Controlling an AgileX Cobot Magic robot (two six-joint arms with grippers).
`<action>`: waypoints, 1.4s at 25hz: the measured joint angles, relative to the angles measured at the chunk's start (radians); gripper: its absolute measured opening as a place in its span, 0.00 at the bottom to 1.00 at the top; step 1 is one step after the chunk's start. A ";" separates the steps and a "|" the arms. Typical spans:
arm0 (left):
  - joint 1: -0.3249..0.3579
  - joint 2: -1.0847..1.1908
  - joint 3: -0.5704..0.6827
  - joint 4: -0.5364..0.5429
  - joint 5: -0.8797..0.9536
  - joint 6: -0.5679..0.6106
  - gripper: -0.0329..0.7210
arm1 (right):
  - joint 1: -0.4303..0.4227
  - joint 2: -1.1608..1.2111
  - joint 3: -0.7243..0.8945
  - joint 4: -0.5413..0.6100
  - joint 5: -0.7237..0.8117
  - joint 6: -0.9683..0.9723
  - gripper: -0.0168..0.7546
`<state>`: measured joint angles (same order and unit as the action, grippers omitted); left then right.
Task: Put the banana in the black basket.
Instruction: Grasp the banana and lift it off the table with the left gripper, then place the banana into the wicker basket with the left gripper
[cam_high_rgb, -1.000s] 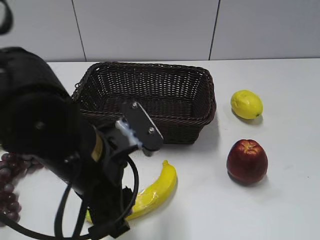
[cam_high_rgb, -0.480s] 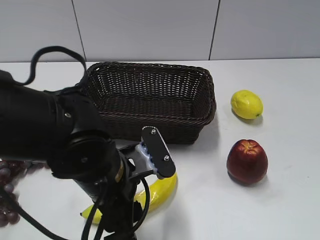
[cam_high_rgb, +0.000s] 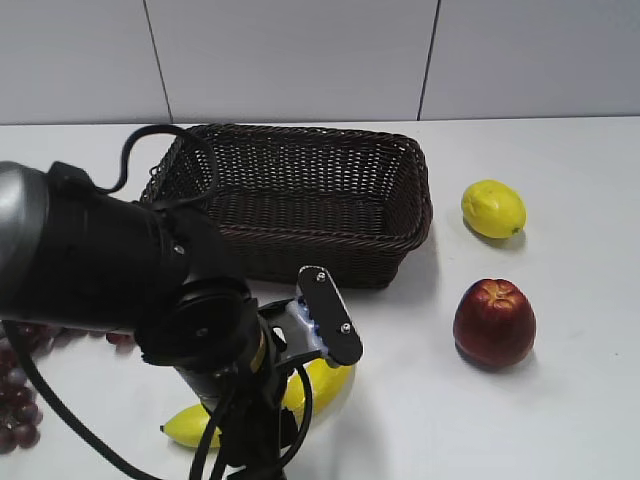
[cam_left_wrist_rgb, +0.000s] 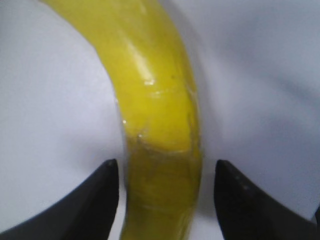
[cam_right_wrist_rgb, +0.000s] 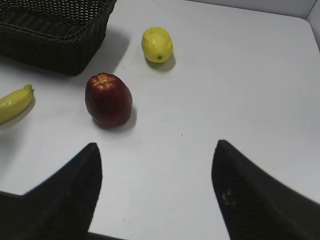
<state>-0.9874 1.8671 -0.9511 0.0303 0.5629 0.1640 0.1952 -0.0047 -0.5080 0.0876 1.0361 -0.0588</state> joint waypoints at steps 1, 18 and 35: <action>0.000 0.004 0.000 0.000 -0.001 0.000 0.82 | 0.000 0.000 0.000 0.000 0.000 0.000 0.70; 0.000 0.023 -0.001 -0.030 0.042 -0.001 0.58 | 0.000 0.000 0.000 0.000 0.000 0.000 0.70; 0.126 -0.261 -0.182 0.004 0.312 0.060 0.58 | 0.000 0.000 0.000 0.000 0.000 0.000 0.70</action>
<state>-0.8616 1.6062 -1.1330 0.0339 0.8747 0.2240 0.1952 -0.0047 -0.5080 0.0876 1.0361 -0.0588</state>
